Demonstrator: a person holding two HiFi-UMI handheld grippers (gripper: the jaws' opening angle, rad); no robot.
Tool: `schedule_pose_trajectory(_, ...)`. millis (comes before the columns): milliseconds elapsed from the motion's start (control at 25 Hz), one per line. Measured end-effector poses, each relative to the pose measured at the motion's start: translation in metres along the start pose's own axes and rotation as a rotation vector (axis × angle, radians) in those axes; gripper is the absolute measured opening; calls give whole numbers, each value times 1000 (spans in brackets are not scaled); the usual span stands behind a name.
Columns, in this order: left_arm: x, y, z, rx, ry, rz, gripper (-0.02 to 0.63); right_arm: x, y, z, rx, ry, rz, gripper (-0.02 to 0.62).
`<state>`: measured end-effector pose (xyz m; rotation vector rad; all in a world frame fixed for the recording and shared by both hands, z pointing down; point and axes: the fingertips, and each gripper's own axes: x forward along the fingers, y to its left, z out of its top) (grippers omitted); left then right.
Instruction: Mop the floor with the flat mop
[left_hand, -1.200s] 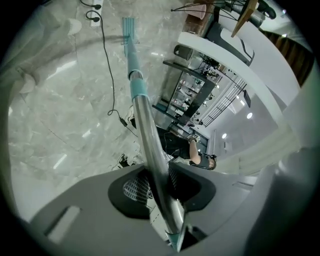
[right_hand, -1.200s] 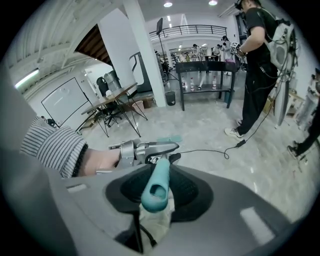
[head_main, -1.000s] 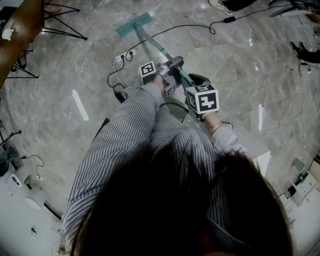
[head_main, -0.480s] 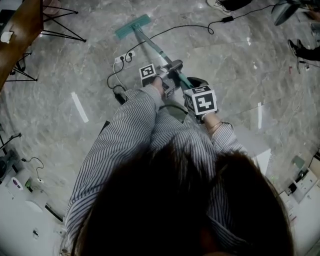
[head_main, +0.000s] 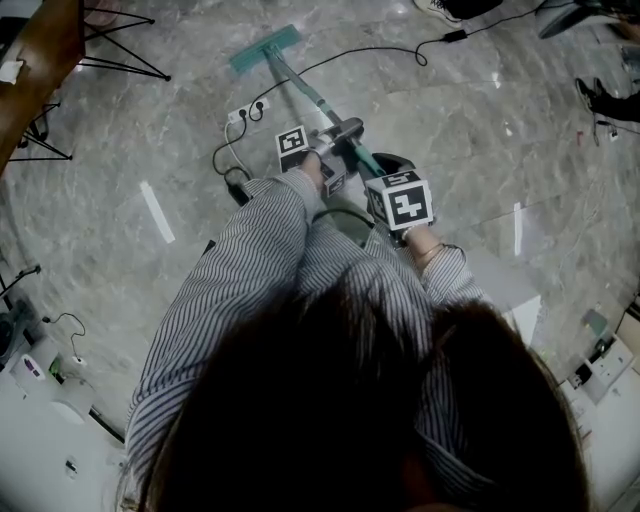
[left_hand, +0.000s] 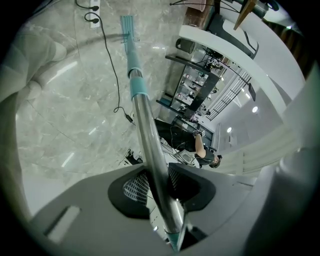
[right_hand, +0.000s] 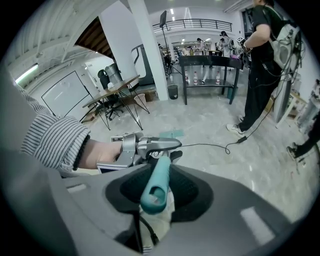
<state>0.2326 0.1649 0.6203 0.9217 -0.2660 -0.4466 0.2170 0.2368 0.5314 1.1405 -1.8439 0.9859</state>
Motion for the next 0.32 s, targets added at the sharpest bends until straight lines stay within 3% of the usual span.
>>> schedule_pose_trajectory(320,-8,4,0,-2,-8,0,107,2,8,-6,2,24,-2,112)
